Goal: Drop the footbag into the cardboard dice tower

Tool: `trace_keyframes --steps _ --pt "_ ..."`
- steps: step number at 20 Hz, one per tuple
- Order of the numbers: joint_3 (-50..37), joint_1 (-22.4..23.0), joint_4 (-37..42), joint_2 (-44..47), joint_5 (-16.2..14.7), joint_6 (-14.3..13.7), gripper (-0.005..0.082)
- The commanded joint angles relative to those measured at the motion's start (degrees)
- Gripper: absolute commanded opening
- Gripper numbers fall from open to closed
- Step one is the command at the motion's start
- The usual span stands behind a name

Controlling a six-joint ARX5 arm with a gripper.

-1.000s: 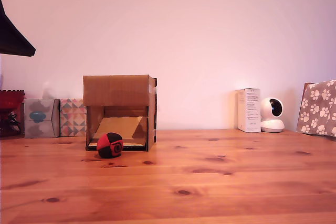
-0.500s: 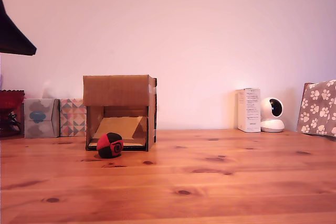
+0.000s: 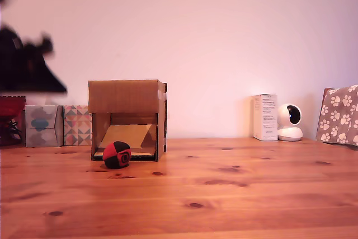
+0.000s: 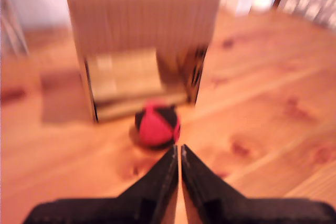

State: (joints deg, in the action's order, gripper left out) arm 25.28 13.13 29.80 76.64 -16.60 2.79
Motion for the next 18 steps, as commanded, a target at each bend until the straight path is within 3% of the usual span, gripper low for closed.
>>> trace_keyframes --steps 1,7,8,9,10,11,18 --pt "-0.50 0.17 3.67 3.93 -0.35 -0.20 -0.0021" --pt "0.33 1.33 10.27 12.79 -0.50 -0.24 -0.0003" --pt "0.98 1.79 10.78 13.86 -0.55 -0.26 0.0082" --pt "1.95 2.25 11.17 14.95 -0.50 -0.24 0.0282" --pt "3.04 2.73 11.76 16.13 -0.44 -0.24 0.0555" --pt "4.22 3.19 12.31 17.33 -0.04 -0.24 0.0766" --pt "13.97 4.31 12.09 25.70 3.54 -0.46 0.0758"
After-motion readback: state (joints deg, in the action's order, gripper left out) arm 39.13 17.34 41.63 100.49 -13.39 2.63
